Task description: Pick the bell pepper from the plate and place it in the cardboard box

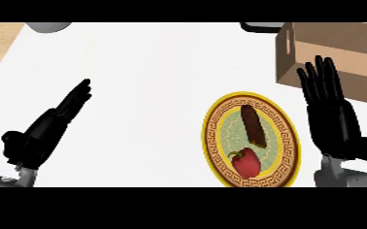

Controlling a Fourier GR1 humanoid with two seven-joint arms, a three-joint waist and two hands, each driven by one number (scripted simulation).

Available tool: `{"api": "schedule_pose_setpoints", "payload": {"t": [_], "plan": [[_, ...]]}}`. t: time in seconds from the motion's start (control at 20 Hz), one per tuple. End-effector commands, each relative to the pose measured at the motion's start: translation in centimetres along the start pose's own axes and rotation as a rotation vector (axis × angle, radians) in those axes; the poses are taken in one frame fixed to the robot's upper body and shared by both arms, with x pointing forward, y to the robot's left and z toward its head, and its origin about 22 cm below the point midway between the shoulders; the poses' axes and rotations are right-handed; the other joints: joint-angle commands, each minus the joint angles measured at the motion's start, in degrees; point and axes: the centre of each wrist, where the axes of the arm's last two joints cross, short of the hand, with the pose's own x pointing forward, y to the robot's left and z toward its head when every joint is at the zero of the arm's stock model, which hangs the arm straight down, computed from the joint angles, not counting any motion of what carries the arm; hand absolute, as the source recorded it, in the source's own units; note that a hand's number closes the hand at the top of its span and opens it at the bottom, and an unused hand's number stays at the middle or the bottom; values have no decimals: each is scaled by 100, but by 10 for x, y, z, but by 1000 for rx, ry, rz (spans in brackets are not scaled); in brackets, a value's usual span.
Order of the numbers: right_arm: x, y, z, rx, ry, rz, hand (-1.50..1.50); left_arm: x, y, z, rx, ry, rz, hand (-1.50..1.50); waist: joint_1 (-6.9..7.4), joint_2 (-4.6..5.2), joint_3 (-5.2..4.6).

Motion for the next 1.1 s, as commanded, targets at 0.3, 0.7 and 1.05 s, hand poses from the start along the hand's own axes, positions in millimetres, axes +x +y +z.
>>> {"api": "schedule_pose_setpoints", "payload": {"t": [0.3,0.7,1.05], "plan": [[-6,33,37,-197,-169,-182,-150,3,-27,-23,14,-55,45,0,-704,-393,288],[-18,-34,101,366,-213,1136,-150,7,-42,-29,-2,-98,41,0,-220,-158,-37],[52,-20,152,364,-171,1323,-150,15,-56,-42,-20,-106,40,0,-137,-116,-31]]}}
